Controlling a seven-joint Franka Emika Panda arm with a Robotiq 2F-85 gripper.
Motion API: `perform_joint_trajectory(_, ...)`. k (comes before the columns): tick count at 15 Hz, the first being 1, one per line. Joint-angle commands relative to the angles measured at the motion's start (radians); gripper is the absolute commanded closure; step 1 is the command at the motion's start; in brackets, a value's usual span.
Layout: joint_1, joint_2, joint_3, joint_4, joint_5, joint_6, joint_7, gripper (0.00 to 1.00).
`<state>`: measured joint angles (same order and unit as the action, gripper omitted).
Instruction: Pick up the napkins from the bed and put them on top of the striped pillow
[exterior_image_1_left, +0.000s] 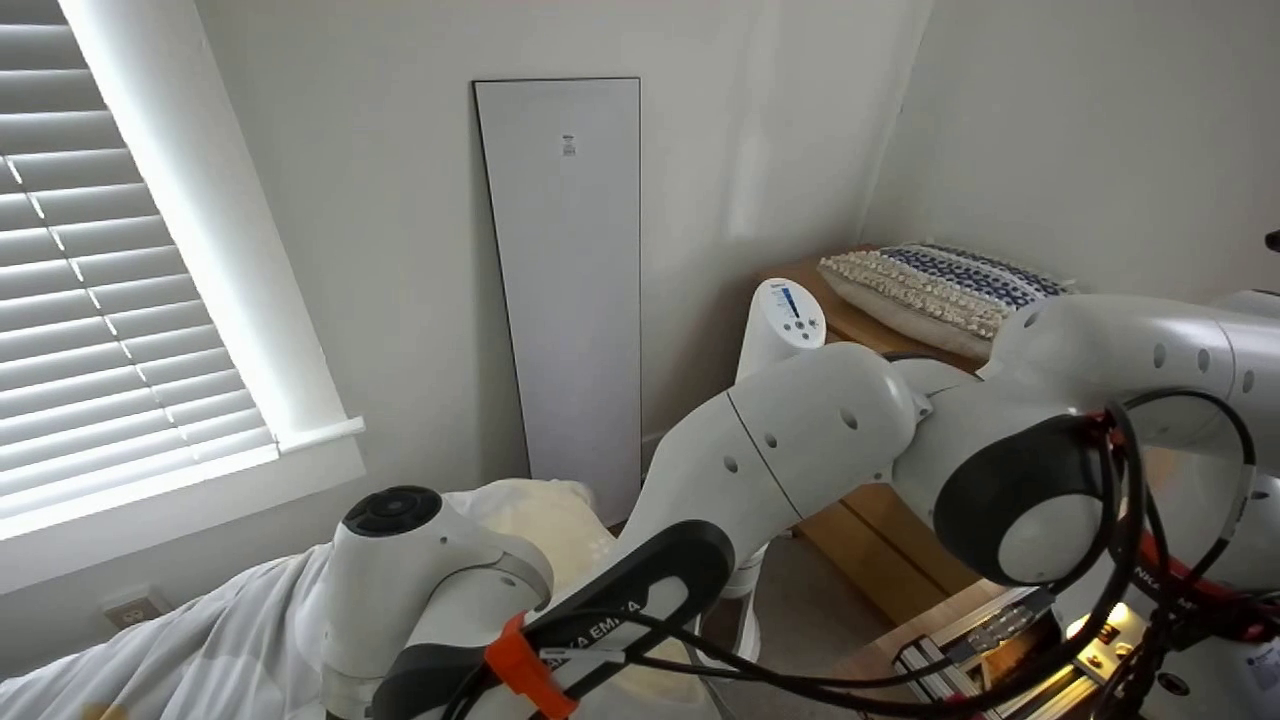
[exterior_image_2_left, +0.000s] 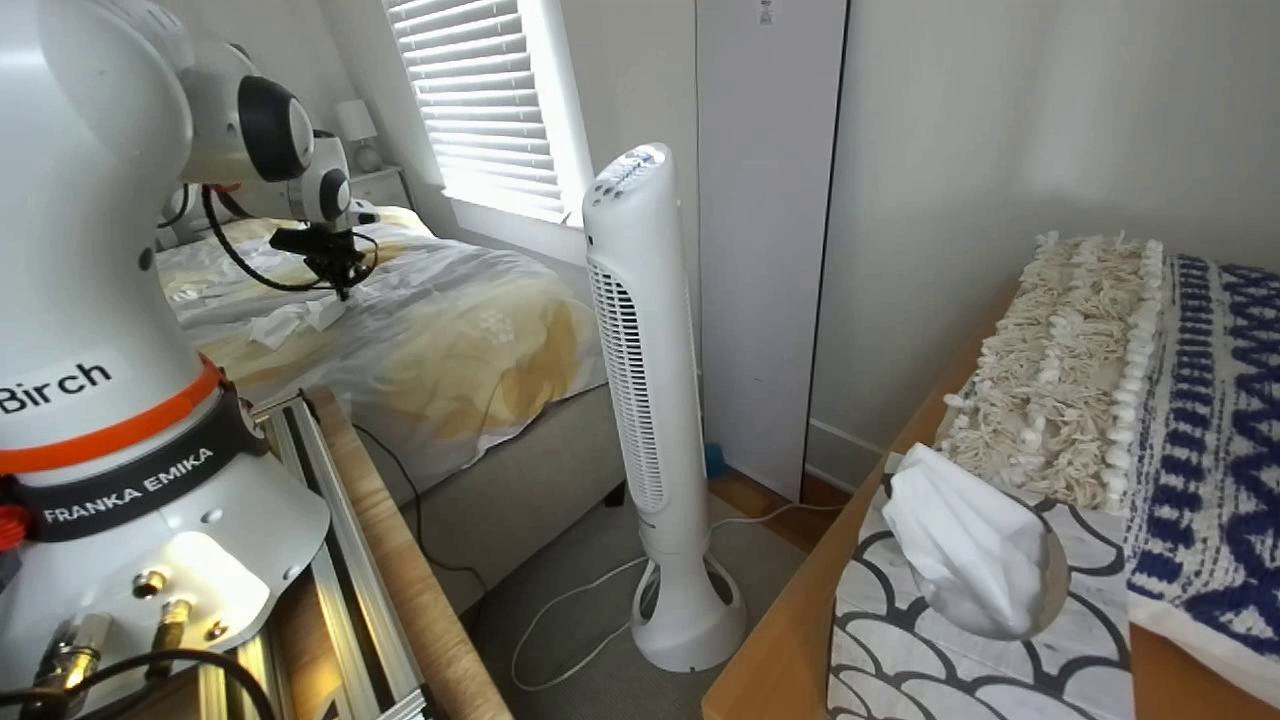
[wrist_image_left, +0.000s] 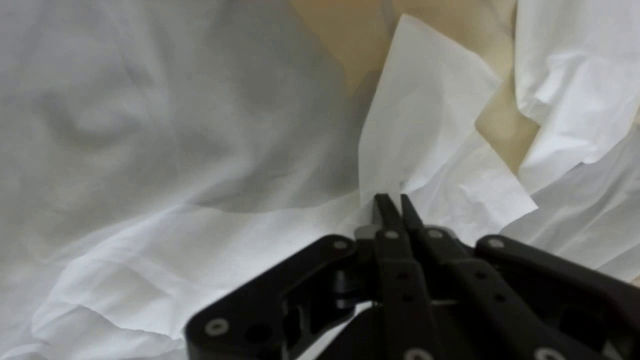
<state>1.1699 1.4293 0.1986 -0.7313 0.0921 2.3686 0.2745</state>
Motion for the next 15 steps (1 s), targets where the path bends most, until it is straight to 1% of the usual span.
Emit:
perform_joint_trajectory(1,0.001,0.018,0.014,0.061,0.009,-0.035,0.002,1.00)
perform_joint_trajectory(5,-0.006,-0.036,0.035,0.048,0.011,-0.037,-0.022,1.00)
perform_joint_trajectory(8,-0.004,-0.056,0.083,0.066,0.016,-0.024,-0.094,1.00)
perform_joint_trajectory(10,-0.001,-0.059,0.123,0.082,0.014,-0.009,-0.166,1.00)
perform_joint_trajectory(11,0.000,-0.061,0.150,0.086,0.018,-0.018,-0.206,1.00)
perform_joint_trajectory(15,-0.020,-0.046,0.287,0.088,0.060,-0.071,-0.391,1.00)
